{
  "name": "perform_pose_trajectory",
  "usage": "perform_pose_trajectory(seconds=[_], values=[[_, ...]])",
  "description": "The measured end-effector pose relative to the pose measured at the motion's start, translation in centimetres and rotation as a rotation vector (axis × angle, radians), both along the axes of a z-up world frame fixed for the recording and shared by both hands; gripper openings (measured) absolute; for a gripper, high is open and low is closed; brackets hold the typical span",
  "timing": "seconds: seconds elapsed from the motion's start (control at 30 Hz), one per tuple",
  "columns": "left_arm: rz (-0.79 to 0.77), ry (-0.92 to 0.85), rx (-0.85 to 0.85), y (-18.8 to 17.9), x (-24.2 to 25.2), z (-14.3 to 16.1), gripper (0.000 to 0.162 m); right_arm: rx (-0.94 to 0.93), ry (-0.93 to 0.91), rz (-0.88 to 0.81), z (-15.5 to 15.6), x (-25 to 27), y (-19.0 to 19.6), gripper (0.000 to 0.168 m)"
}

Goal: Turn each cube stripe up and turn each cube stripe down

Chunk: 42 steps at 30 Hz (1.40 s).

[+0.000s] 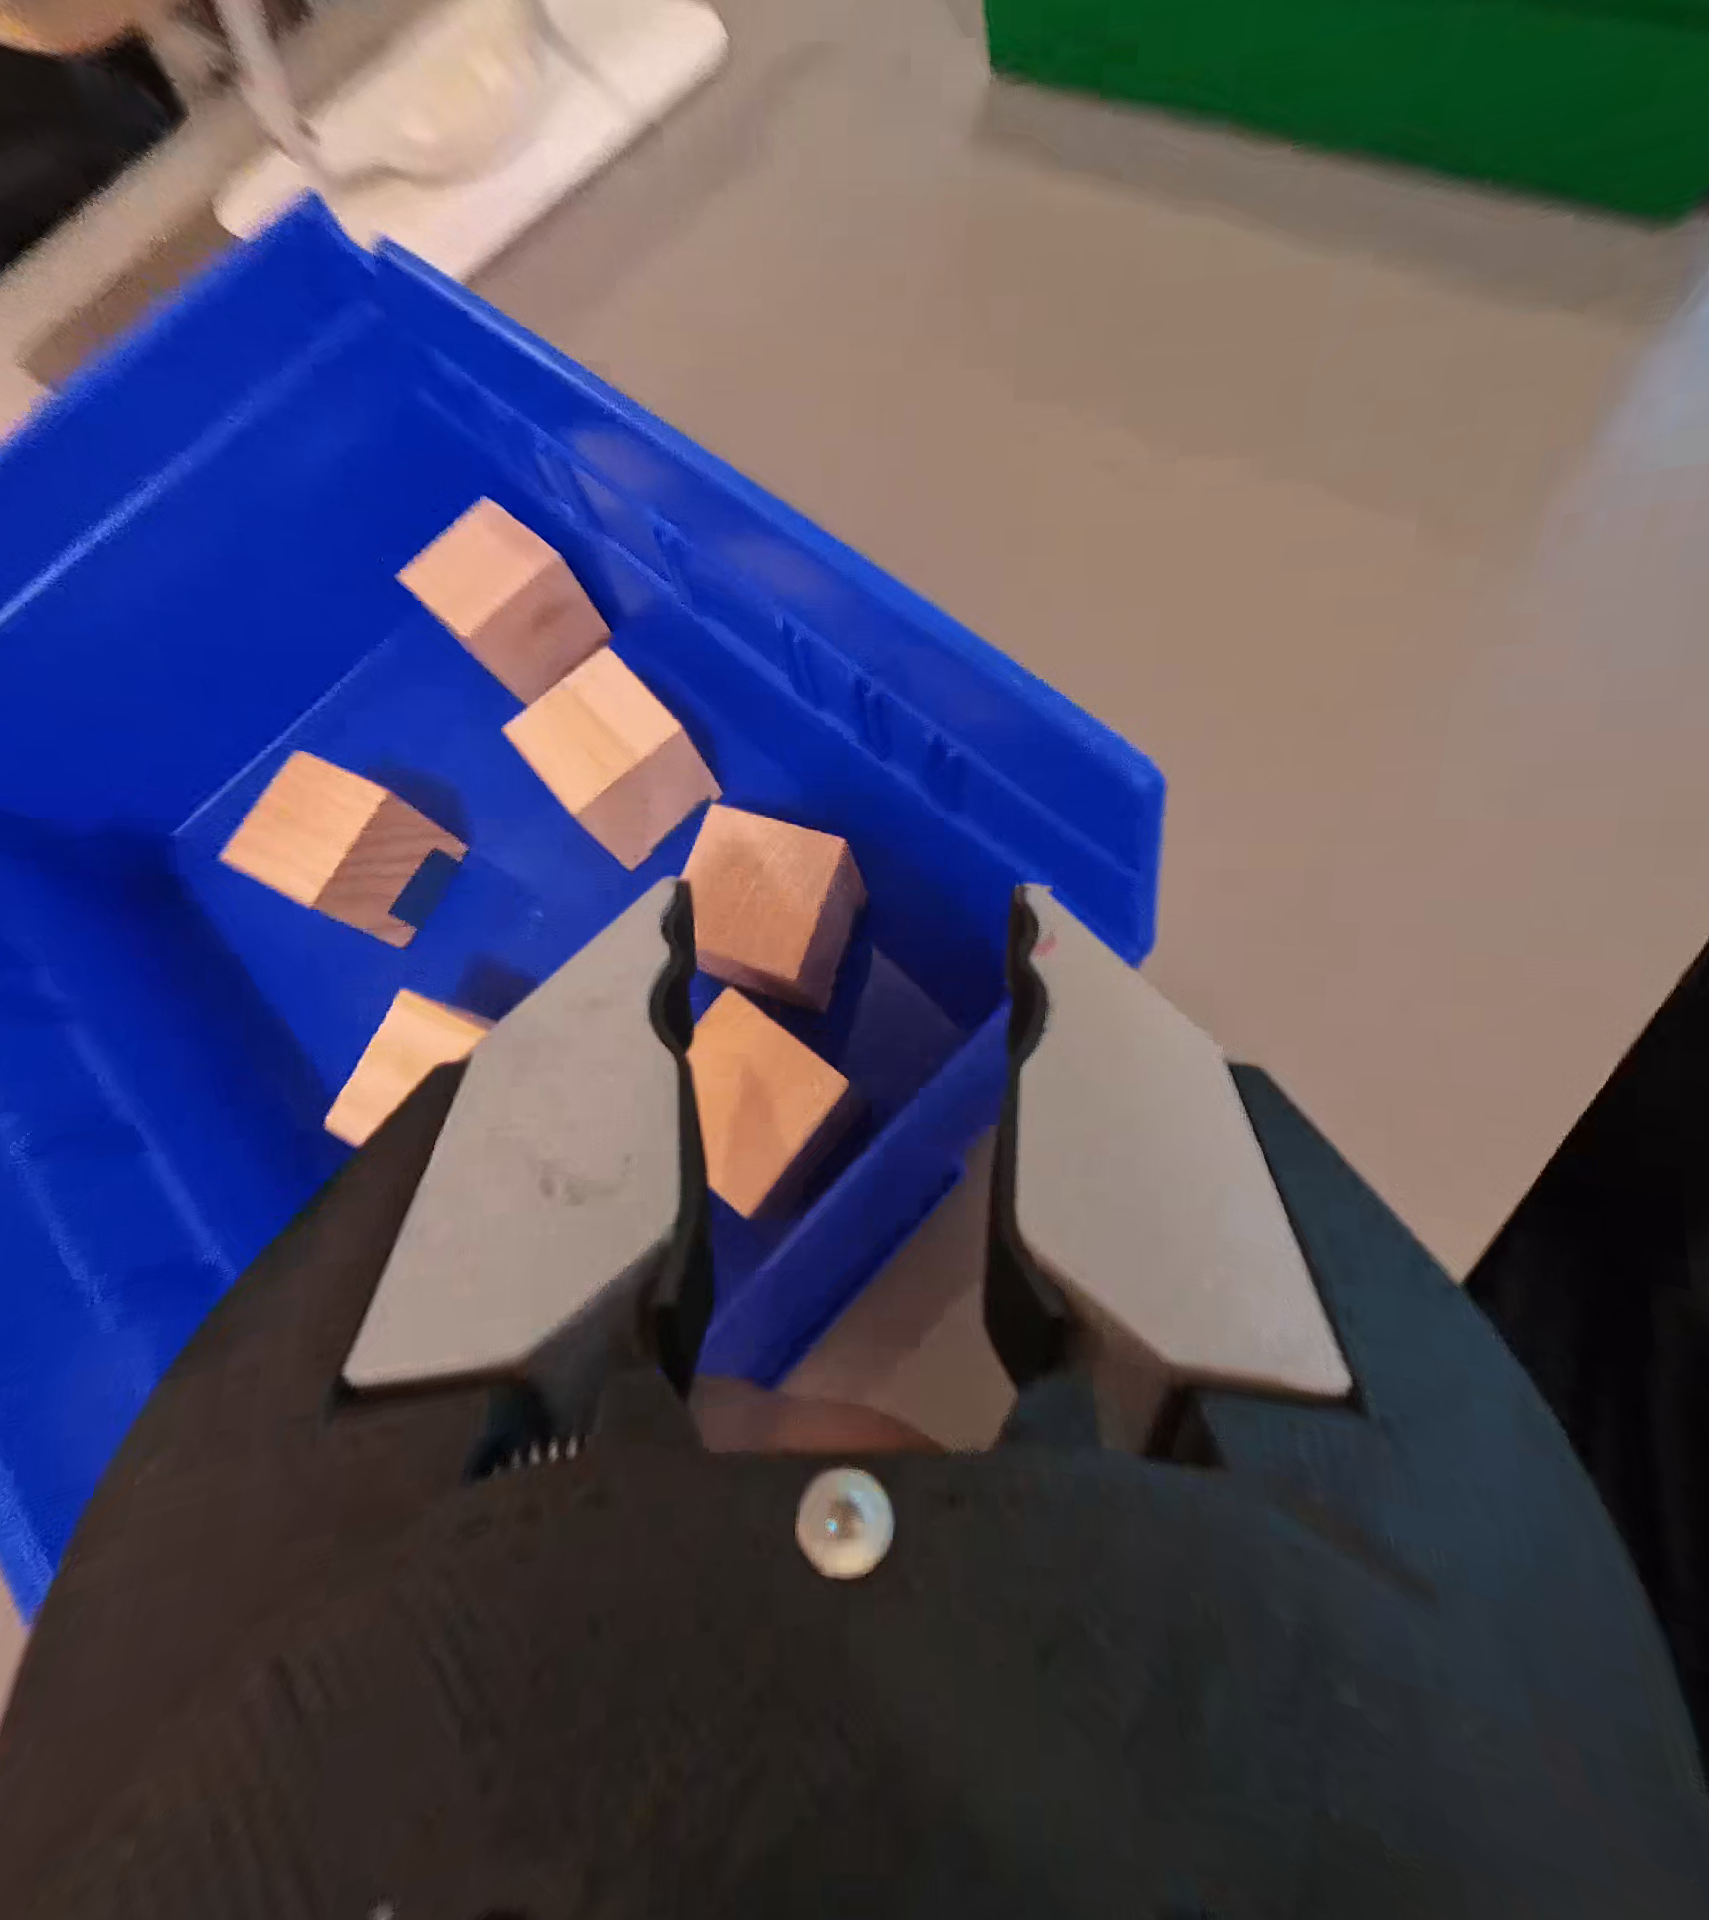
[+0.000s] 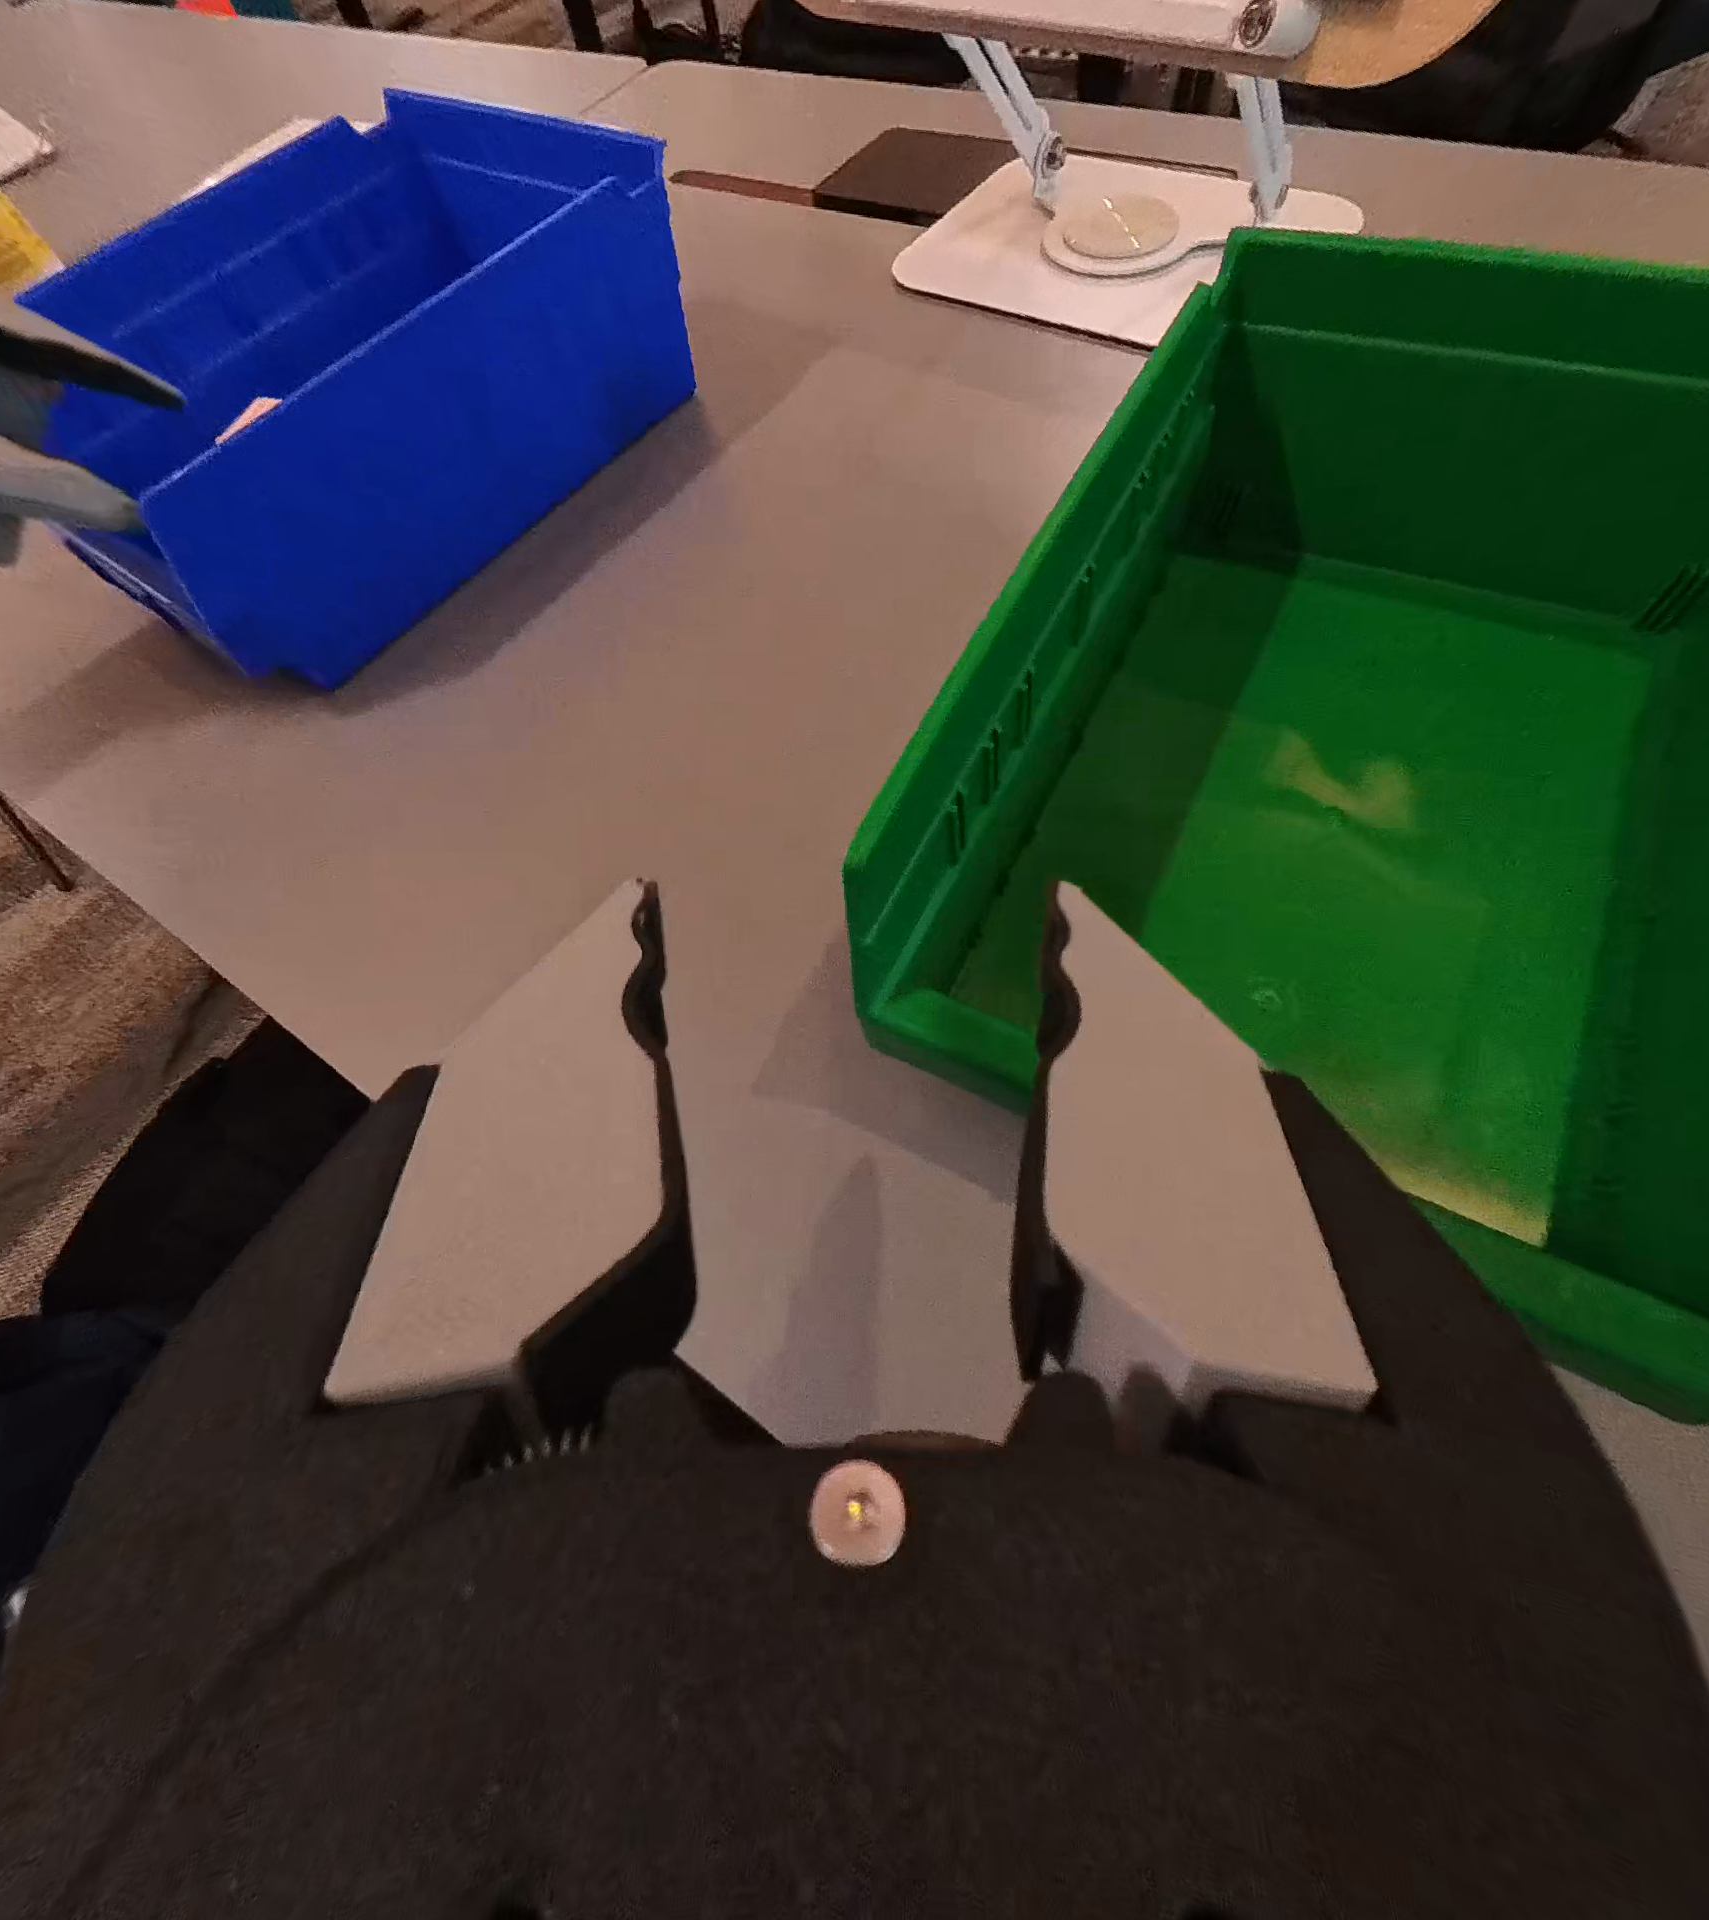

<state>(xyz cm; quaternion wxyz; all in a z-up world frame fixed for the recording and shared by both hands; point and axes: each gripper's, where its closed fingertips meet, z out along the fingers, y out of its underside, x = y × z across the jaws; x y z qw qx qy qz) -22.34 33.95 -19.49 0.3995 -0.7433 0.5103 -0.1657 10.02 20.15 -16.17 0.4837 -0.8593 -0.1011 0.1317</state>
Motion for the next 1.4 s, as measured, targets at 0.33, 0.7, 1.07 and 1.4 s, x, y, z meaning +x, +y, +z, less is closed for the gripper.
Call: perform_pose_trajectory(seconds=[0.33,0.7,1.07,1.4], values=[[-0.043,0.442,-0.221,4.1,0.1,-7.1,0.049,-0.04,-0.026,0.019,-1.5,-0.2,0.1,0.069],[-0.03,-0.18,0.013,1.7,2.3,4.2,0.047,0.009,0.044,0.095,0.2,-2.6,-0.9,0.068],[-0.485,-1.126,-0.586,-15.2,7.9,14.7,0.045,0.324,-0.068,0.464,6.5,-17.0,-6.3,0.077],[-0.518,-1.023,-1.029,-20.7,13.4,10.6,0.045,0.583,-0.474,0.5,5.6,-19.1,-7.0,0.075]])
